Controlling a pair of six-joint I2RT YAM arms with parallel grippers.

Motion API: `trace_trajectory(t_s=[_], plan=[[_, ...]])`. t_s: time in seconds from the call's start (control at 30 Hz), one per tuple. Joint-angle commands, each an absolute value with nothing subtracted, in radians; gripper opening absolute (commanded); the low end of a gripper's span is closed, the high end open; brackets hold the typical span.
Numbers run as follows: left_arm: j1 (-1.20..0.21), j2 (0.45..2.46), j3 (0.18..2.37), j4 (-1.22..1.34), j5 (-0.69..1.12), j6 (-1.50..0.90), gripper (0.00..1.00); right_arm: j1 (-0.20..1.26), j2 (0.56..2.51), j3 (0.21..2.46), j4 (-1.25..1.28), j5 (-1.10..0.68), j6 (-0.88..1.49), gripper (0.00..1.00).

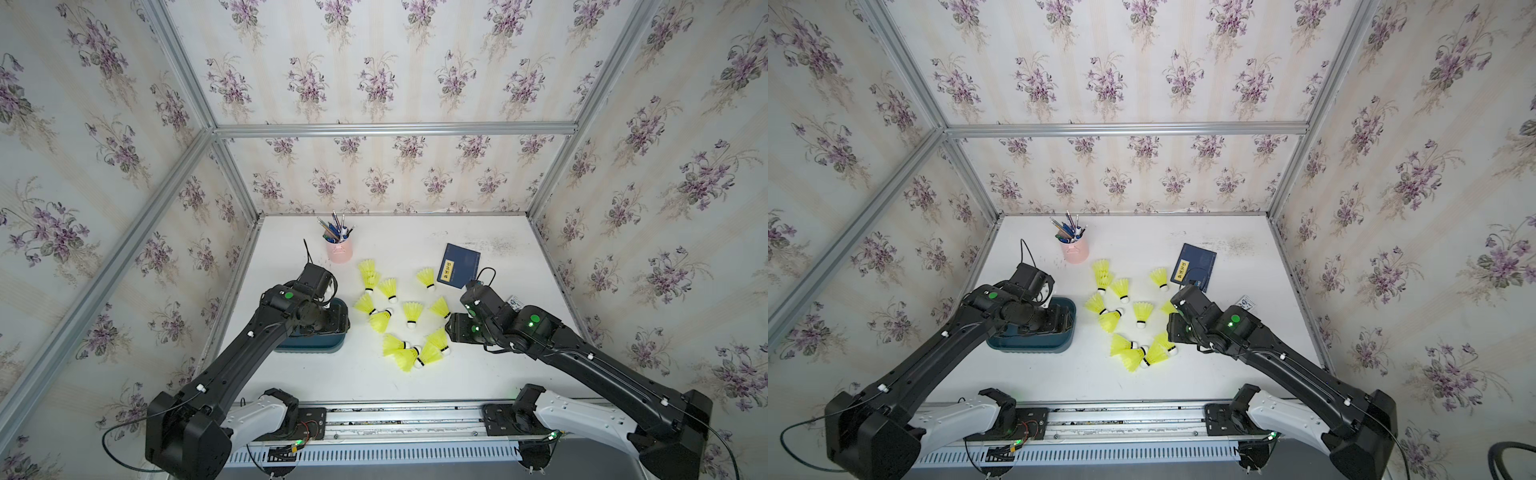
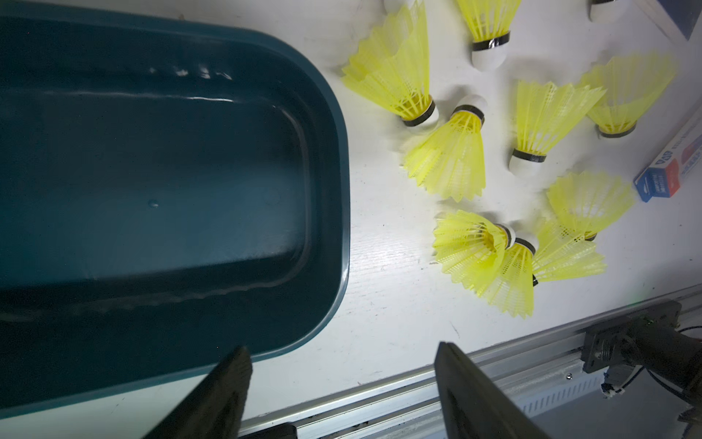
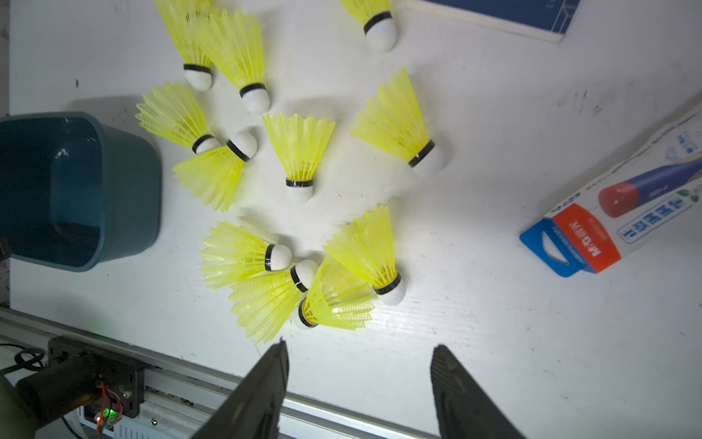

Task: Put the shuttlecocks into the storage box
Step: Move the storage box to the center of the board.

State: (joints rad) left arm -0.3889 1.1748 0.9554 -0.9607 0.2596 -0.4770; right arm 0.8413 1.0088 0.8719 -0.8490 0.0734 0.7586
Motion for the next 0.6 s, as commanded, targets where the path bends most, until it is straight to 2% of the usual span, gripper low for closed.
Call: trace_trajectory(t_s=[0.0, 0.2, 0.57], plan=[[-0.394, 1.223, 0.949, -0.912, 0.285, -0.464, 0.75, 0.896, 1.009, 0.841, -0.85, 0.016, 0.826, 0.61], [-0.396, 1.323, 0.941, -0.878, 0.259, -0.443, 0.67, 1.013, 1.011, 0.768, -0.843, -0.018, 0.894, 0.59], [-0.396, 1.407, 0.941, -0.82, 0.252, -0.411, 0.62, 1.095, 1.143, 0.664, -0.651, -0.075, 0.883, 0.57]])
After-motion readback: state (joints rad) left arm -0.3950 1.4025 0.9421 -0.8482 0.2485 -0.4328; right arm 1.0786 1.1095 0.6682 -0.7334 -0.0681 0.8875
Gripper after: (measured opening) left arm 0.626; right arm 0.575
